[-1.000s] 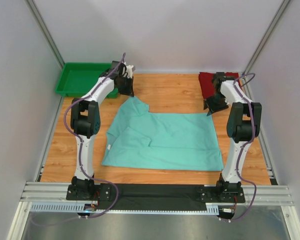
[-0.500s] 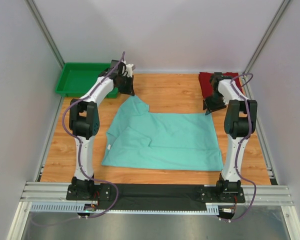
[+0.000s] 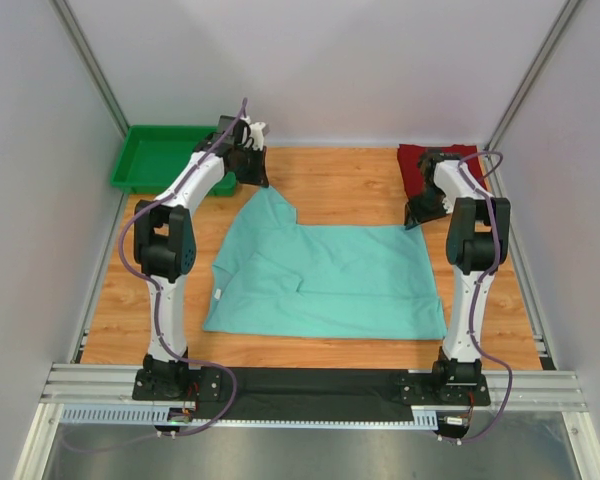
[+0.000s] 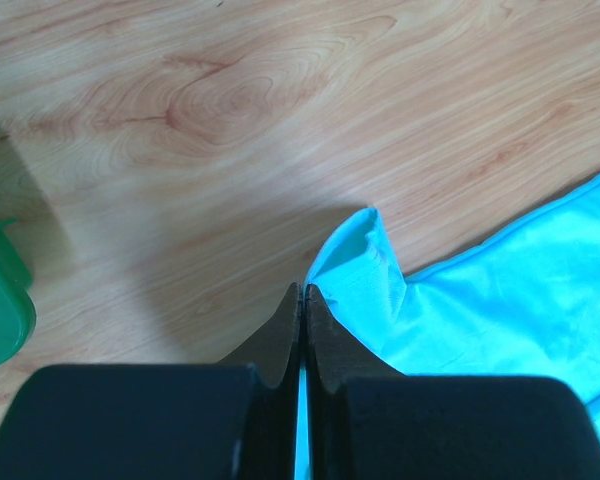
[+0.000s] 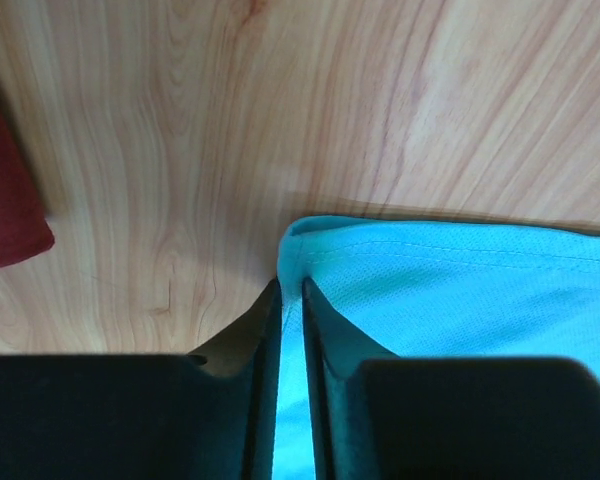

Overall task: Fold and stack the t-shirts
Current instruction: Fold the tshirt

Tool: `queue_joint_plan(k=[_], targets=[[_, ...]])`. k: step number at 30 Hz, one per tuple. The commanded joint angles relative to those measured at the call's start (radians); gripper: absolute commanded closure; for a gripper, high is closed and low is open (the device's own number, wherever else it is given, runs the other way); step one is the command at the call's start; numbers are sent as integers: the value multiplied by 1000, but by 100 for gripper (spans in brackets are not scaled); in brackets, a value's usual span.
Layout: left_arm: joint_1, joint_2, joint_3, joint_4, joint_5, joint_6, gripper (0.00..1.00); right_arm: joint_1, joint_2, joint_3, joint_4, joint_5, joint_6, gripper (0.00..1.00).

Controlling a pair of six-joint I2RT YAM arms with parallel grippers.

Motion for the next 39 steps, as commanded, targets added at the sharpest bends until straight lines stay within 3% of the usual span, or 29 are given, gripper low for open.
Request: queue_joint_plan(k=[1, 2, 4, 13, 25, 31, 39], targets=[[-4, -76, -4, 11, 7, -18, 100, 4, 38, 7, 5, -6, 29, 87], [-4, -80, -4, 10, 4, -20, 100, 4, 39, 10, 8, -11, 26, 95], [-4, -88, -5, 2, -13, -23, 100, 4, 39, 20, 8, -11, 7, 100], [-4, -181, -47, -74, -74, -16, 100, 2, -34, 76, -24, 40, -235, 100], [-14, -361, -255, -136, -123, -72, 100, 2, -249, -274, 140, -28, -310, 99], [-25, -462, -424, -118, -143, -79, 100, 4, -338, -338, 159, -43, -375, 100], [-27, -577, -525, -148, -172, -87, 100, 2, -427, -473, 182, -60, -411, 99]])
